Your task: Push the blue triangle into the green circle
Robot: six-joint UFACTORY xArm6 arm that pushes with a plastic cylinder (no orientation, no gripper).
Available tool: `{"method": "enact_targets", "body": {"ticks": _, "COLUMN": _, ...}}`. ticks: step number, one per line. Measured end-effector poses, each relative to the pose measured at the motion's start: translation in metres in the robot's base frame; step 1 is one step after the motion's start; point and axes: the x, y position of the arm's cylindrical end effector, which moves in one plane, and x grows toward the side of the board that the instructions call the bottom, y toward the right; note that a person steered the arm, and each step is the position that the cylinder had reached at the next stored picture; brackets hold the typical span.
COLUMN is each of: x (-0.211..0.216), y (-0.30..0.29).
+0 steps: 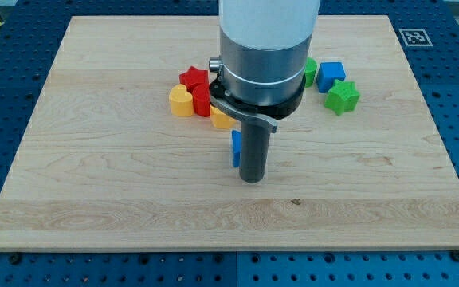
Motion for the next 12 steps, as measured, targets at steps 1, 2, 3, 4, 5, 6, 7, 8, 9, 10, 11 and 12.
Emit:
{"method": "enact_targets", "body": {"ticks": 1, "x": 0.001, "y": -0.050}}
{"method": "enact_targets", "body": {"ticks": 2, "x": -0.019, "y": -0.076}}
{"method": "enact_targets", "body": {"ticks": 3, "x": -0.032, "y": -0.054}}
{"method": "enact_targets", "body": {"ticks": 4, "x": -0.020, "y": -0.025}}
{"method": "enact_targets", "body": {"ticks": 5, "x": -0.019, "y": 0.003}}
{"method": "enact_targets", "body": {"ticks": 6, "x": -0.021, "y": 0.027}}
{"method": "enact_targets", "body": {"ticks": 7, "x": -0.022, "y": 0.046}}
{"method": "enact_targets", "body": {"ticks": 8, "x": -0.032, "y": 0.046}}
{"method": "enact_targets", "body": {"ticks": 9, "x": -0.035, "y": 0.011}}
{"method": "enact_targets", "body": {"ticks": 10, "x": -0.039, "y": -0.008}}
{"method": "enact_targets", "body": {"ticks": 11, "x": -0.042, "y": 0.020}}
{"method": "enact_targets", "body": {"ticks": 12, "x": -0.042, "y": 0.038}}
